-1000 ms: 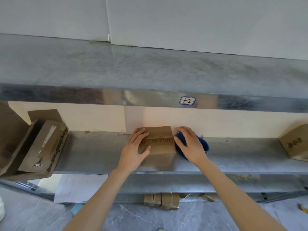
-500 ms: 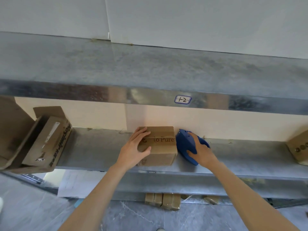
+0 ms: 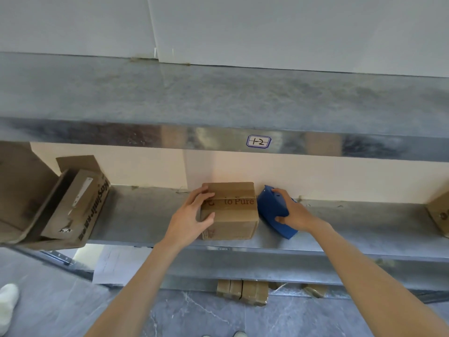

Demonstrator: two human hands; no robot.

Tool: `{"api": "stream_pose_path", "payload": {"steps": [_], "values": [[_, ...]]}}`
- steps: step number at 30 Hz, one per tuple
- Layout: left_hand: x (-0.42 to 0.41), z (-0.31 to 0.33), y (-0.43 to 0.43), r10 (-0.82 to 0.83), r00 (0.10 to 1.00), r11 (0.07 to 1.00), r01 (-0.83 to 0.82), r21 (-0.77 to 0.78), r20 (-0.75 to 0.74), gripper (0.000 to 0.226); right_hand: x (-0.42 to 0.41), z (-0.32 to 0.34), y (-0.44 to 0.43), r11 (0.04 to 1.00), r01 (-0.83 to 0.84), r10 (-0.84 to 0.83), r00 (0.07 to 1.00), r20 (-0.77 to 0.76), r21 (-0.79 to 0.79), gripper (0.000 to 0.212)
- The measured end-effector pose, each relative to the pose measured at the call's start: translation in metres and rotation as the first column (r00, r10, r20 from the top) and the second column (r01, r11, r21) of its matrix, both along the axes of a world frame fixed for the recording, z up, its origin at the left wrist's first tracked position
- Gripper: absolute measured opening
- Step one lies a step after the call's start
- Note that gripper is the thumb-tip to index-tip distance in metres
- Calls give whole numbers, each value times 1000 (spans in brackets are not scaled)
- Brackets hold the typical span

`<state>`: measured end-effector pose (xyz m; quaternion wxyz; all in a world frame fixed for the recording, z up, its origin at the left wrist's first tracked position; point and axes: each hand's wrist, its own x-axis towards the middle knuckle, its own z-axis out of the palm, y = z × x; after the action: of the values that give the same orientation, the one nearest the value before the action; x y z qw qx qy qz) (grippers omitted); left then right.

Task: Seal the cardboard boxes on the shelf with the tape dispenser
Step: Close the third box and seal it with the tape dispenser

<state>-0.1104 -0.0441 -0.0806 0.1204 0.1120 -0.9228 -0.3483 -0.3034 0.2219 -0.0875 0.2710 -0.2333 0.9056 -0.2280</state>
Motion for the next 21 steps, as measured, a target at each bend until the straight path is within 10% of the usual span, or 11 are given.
{"api": "stream_pose_path", "payload": {"steps": [13, 21], "values": [[4, -2, 1, -10, 1000, 995, 9, 100, 10, 50, 33, 39, 5, 992, 127, -127, 931, -342, -22, 61], [6, -6, 8, 12, 1000, 988, -10, 151, -7, 53, 53, 87, -19, 978, -179, 132, 929, -345, -107, 58]]}}
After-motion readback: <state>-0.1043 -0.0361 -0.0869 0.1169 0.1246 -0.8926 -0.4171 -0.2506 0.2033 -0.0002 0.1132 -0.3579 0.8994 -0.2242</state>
